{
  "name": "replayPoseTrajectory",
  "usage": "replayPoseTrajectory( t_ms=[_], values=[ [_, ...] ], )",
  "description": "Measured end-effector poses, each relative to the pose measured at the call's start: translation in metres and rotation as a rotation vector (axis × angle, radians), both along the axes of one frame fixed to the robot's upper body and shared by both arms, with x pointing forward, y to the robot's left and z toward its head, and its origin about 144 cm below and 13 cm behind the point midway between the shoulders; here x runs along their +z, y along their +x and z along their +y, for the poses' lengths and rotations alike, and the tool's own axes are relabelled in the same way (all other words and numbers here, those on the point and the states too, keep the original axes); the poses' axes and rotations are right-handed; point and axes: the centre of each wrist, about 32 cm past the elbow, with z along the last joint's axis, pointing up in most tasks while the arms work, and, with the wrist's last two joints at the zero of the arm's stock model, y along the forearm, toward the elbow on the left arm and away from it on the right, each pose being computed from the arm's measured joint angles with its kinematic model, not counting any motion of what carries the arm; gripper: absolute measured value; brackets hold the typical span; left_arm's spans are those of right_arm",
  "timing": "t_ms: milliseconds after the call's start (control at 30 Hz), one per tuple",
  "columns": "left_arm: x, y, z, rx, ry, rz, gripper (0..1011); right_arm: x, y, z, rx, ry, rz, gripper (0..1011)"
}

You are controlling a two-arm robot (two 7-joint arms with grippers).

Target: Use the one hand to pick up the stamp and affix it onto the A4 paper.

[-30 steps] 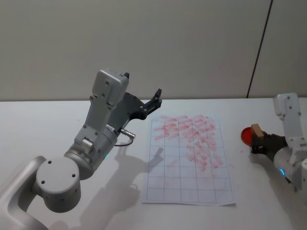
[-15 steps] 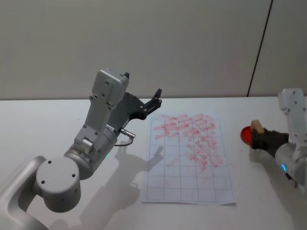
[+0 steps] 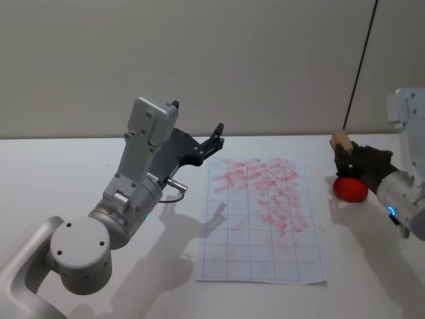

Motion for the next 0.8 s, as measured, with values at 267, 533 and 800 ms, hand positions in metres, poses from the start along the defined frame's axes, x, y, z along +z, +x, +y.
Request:
replayPoseTrajectory(
  t_ms=[267, 533, 800],
  values=[
    [0.000, 0.000, 0.000, 0.000, 0.000, 0.000, 1001, 0.014, -0.008, 0.012, 0.086, 0.009, 0.004, 216],
    [0.000, 0.000, 0.000, 0.000, 0.000, 0.000, 1001, 0.013, -0.013, 0.027, 0.176, 0.000, 0.076, 217],
    [0.000, 0.000, 0.000, 0.000, 0.000, 0.000, 1001, 0.002, -0.016, 0.040, 0.250, -0.040, 0.164, 216]
  ],
)
